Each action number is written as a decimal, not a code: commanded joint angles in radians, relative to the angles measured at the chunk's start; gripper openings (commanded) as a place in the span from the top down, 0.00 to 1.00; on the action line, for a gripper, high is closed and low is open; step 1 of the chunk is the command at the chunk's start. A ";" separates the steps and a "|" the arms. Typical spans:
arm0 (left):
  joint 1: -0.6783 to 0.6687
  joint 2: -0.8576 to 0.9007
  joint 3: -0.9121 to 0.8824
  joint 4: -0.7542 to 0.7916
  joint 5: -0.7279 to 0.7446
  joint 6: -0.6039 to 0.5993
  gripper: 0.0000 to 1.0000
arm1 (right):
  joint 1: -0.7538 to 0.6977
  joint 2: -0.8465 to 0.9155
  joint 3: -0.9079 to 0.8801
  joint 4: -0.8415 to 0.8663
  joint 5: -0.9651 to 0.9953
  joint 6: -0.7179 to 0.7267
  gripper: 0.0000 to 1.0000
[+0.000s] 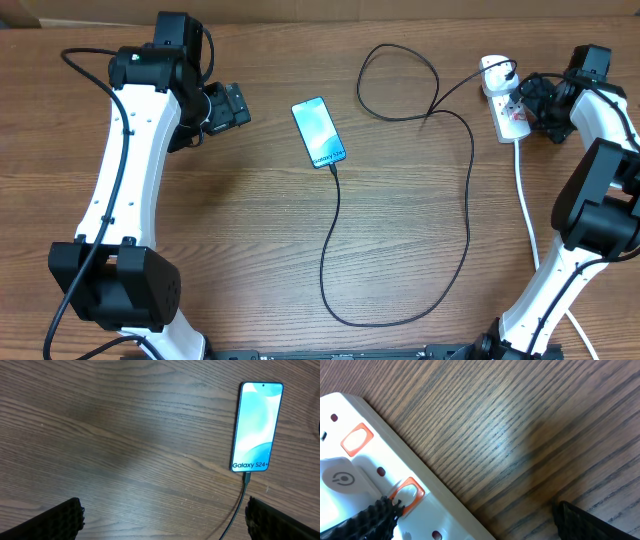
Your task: Plug charger to phone and switch on socket
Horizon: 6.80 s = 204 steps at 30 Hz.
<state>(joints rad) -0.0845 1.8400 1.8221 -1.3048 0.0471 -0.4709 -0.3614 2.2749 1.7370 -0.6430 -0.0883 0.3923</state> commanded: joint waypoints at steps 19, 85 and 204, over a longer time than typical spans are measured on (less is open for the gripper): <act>-0.001 -0.005 0.008 0.002 -0.014 0.007 0.00 | -0.004 -0.048 0.029 0.033 0.064 0.002 0.00; -0.001 -0.005 0.008 0.002 -0.014 0.007 0.00 | 0.011 0.026 -0.016 0.028 0.016 0.000 0.00; -0.001 -0.005 0.008 0.001 -0.014 0.007 0.00 | 0.013 -1.069 -0.036 -0.776 0.087 0.075 0.00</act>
<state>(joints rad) -0.0845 1.8400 1.8221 -1.3052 0.0471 -0.4709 -0.3470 1.2514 1.7061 -1.4090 -0.0147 0.4709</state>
